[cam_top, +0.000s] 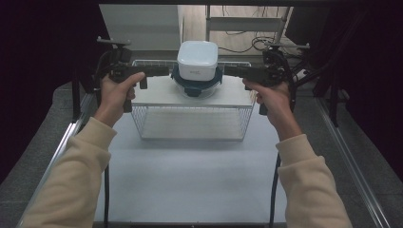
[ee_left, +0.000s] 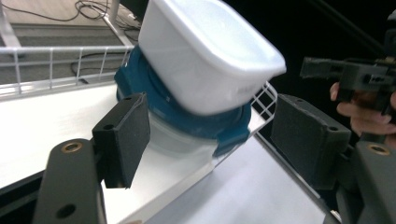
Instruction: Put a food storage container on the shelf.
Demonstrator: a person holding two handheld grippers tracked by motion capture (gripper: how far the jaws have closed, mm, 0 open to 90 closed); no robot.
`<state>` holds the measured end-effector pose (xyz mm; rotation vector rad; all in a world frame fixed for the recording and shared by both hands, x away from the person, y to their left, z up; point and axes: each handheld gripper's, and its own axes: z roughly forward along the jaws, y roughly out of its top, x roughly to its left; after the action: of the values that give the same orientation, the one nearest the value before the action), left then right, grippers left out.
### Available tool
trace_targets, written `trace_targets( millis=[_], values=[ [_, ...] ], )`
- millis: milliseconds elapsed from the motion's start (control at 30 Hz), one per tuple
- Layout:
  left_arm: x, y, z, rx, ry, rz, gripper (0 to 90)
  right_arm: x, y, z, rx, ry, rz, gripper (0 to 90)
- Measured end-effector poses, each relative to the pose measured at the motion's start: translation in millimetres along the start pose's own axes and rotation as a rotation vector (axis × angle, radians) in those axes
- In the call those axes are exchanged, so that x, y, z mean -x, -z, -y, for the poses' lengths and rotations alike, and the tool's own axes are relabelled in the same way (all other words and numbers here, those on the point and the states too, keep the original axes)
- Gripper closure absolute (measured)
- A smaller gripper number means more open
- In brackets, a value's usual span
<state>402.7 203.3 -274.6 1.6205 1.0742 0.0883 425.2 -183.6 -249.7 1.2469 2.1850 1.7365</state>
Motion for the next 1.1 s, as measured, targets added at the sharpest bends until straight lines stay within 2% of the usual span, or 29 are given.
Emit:
trace_targets(
  millis=[100, 267, 400, 500, 567, 667, 800, 967, 1100],
  values=[
    [1.3, 5.3, 6.5, 0.002, 0.001, 0.004, 27.0, -1.4, 4.6, 6.5, -0.007, 0.018, 0.003, 31.4],
    [6.8, 20.2, 18.5, 0.013, -0.021, -0.009, 27.0, -8.5, 16.3, 20.3, -0.013, 0.063, 0.025, 31.2],
    [15.3, 35.1, 35.9, 0.026, -0.064, -0.039, 25.2, -14.2, 29.1, 33.2, -0.023, 0.104, 0.053, 30.4],
    [23.1, 43.0, 53.0, 0.015, -0.098, -0.057, 22.6, -19.2, 39.2, 45.3, -0.031, 0.137, 0.063, 27.8],
    [28.4, 46.0, 66.7, -0.008, -0.137, -0.067, 19.0, -22.9, 45.0, 56.0, -0.044, 0.168, 0.069, 25.3],
    [32.6, 48.2, 90.8, -0.025, -0.173, -0.091, 16.5, -26.8, 53.4, 77.7, -0.051, 0.214, 0.101, 22.8],
    [28.5, 45.4, 127.0, -0.053, -0.185, -0.106, 15.8, -24.6, 62.4, 114.4, -0.058, 0.251, 0.141, 21.4],
    [21.6, 37.0, 172.7, -0.091, -0.188, -0.157, 16.3, -11.8, 67.8, 160.1, -0.078, 0.24, 0.17, 20.3],
    [14.2, 30.0, 204.2, -0.144, -0.182, -0.184, 16.4, 0.1, 70.3, 190.1, -0.094, 0.217, 0.189, 20.1]
  ],
)
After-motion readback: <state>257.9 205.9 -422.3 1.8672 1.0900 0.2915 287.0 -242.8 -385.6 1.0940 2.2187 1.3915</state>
